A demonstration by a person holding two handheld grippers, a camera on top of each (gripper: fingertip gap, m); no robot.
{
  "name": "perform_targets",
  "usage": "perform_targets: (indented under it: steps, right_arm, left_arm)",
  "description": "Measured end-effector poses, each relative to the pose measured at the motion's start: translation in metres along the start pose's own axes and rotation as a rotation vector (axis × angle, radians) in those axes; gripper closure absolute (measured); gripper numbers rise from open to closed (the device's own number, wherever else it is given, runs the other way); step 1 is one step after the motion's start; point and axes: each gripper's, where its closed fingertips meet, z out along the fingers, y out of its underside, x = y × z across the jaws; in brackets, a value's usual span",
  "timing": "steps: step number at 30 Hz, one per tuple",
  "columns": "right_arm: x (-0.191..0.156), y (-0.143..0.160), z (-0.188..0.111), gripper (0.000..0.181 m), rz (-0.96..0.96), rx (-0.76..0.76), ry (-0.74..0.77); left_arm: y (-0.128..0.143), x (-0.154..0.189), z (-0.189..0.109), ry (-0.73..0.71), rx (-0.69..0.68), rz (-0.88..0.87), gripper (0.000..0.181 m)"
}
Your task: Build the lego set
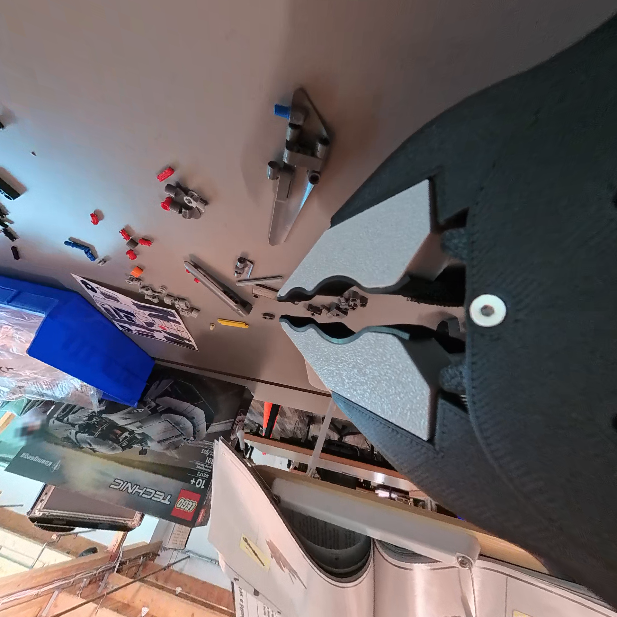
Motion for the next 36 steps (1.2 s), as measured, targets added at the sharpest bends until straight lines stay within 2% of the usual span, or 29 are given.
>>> perform_targets:
  steps: [6, 10, 16, 20, 26, 31, 36]
  right_arm:
    - [0.021, 0.017, 0.046, 0.153, 0.054, -0.157, 0.006]
    - [0.032, 0.019, 0.057, 0.153, 0.089, -0.196, -0.039]
    - [0.013, 0.015, 0.051, 0.16, 0.086, -0.219, -0.155]
    - [0.011, 0.022, 0.048, 0.158, 0.059, -0.264, -0.14]
    - [0.019, 0.041, 0.021, 0.163, 0.061, -0.305, -0.117]
    - [0.004, 0.051, 0.005, 0.167, -0.029, -0.3, -0.175]
    - [-0.011, 0.051, 0.01, 0.169, -0.09, -0.285, -0.228]
  left_arm:
    - [0.004, 0.0, 0.002, -0.001, -0.013, -0.002, 0.176]
    - [0.008, -0.003, 0.0, -0.006, -0.016, -0.007, 0.176]
    - [0.01, -0.003, 0.0, 0.002, -0.017, -0.01, 0.176]
    - [0.008, -0.001, 0.001, 0.004, -0.018, -0.002, 0.176]
    - [0.008, -0.001, 0.001, 0.004, -0.018, -0.003, 0.177]
    - [0.006, 0.003, 0.004, 0.014, -0.017, 0.008, 0.177]
    - [0.004, 0.006, 0.006, 0.015, -0.02, 0.024, 0.176]
